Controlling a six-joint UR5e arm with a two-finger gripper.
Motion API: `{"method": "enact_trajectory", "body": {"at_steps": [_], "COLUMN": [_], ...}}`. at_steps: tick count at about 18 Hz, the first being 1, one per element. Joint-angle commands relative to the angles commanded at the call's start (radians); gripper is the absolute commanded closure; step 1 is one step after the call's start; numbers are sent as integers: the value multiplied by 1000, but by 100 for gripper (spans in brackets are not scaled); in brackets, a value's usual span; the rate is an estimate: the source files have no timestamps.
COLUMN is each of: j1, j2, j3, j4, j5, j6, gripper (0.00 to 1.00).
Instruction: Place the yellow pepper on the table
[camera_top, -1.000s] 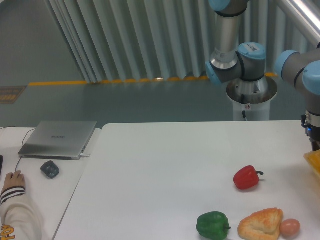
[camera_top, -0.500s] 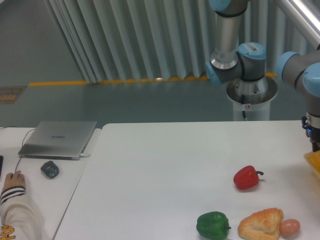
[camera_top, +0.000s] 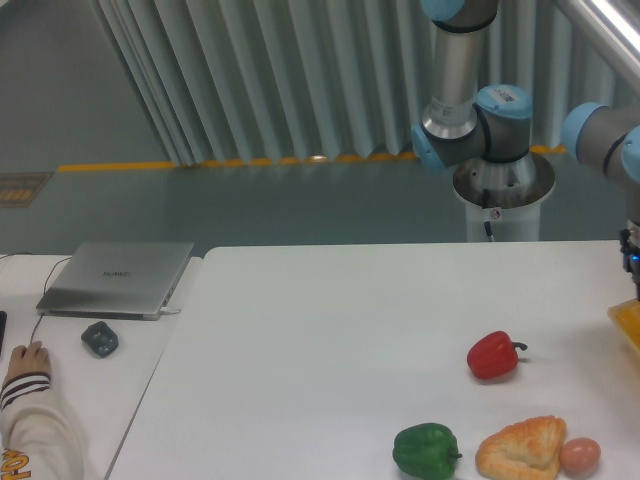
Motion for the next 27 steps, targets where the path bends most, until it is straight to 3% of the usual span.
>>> {"method": "enact_trajectory", "body": {"at_steps": [3, 11, 14, 20, 27], "j1": [28, 152, 167, 227, 259], "j2": [-11, -80, -110, -132, -155], "j3": [11, 48, 74, 78, 69], "j4": [6, 18, 18, 18, 18], "j5": [5, -37, -60, -115, -123], "j6": [-5, -244, -351, -431, -391], "gripper": [0, 0, 0, 0, 0]}}
